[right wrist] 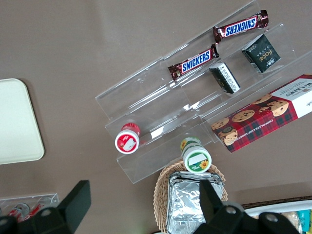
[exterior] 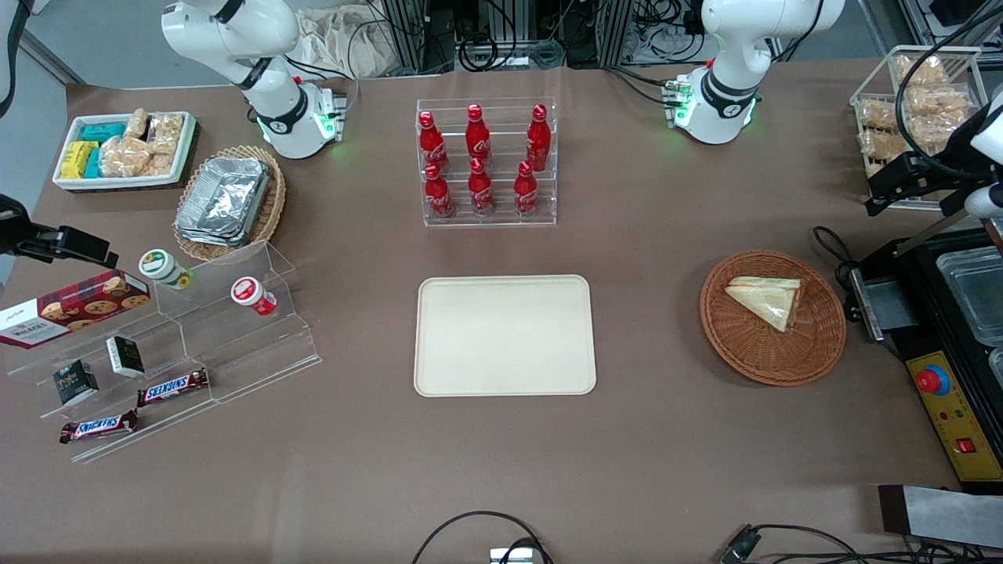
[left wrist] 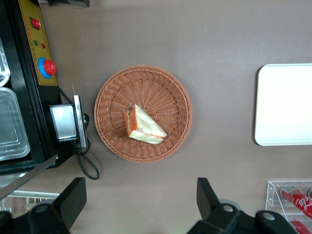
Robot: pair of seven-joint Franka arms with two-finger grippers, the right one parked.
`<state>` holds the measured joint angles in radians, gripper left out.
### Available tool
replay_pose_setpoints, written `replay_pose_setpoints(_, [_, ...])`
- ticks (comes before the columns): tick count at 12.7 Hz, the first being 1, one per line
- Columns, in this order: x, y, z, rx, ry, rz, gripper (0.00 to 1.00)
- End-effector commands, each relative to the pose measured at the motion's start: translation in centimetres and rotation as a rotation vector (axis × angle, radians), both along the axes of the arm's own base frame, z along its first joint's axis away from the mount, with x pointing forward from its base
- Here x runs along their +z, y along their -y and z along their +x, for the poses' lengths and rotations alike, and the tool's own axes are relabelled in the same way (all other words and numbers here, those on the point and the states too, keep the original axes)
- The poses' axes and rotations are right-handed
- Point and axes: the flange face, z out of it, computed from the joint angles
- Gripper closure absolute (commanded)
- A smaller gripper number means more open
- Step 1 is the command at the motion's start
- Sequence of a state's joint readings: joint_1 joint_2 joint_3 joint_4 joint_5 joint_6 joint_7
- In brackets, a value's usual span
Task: Place sandwich from basket to tray
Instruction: 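Move the left gripper toward the wicker basket holding the sandwich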
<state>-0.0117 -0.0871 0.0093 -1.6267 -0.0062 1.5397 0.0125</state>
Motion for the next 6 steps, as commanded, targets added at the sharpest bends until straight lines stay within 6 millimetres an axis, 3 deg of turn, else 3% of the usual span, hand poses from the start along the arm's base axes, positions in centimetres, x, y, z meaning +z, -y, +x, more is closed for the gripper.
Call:
replay_pose_setpoints(1, [0.4,0.3,-0.3,-0.004,-0.026,-0.002,0.00])
replay_pose_setpoints(2, [0.6,0.3,0.1,-0.002,-0.023,-0.001,0.00])
replay_pose_setpoints(4, [-1.0,0.0,1.0,0.015,-0.054,0.005,0.00])
replay_pose_setpoints(6, [-4.7,-1.0,2.6,0.051,-0.118,0.007,0.00])
